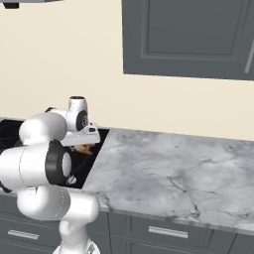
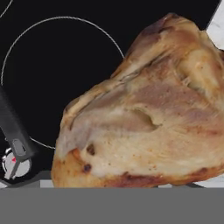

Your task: Place both pans onto different burners. Then place the garlic and the chicken drumstick on different pans.

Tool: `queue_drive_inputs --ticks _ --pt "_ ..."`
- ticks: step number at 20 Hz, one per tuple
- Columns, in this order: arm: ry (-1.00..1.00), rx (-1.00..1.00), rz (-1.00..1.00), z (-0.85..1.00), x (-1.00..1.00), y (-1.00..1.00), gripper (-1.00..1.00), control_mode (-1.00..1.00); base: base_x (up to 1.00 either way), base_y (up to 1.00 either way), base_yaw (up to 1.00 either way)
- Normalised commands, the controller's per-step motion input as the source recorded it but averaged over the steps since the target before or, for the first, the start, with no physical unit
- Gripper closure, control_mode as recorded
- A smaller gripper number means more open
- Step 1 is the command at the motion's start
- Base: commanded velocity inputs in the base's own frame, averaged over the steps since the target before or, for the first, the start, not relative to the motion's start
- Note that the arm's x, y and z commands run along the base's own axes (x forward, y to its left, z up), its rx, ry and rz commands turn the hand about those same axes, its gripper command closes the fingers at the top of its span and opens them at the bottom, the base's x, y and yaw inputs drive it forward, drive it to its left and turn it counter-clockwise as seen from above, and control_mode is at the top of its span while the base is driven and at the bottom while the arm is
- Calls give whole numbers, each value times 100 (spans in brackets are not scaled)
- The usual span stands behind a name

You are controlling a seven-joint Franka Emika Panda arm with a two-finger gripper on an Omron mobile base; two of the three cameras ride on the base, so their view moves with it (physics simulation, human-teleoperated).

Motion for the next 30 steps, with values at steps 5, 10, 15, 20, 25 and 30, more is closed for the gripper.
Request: queue_drive_inputs --ticks 5,10,15,20,25,30 --pt "0 0 0 0 15 54 100 -100 0 0 0" --pt "0 0 0 0 14 51 100 -100 0 0 0" --pt "0 0 0 0 14 54 100 -100 0 0 0" --pt "0 0 0 0 21 57 100 -100 0 0 0" --pt "0 0 0 0 20 55 100 -100 0 0 0" --pt "0 0 0 0 18 59 100 -100 0 0 0"
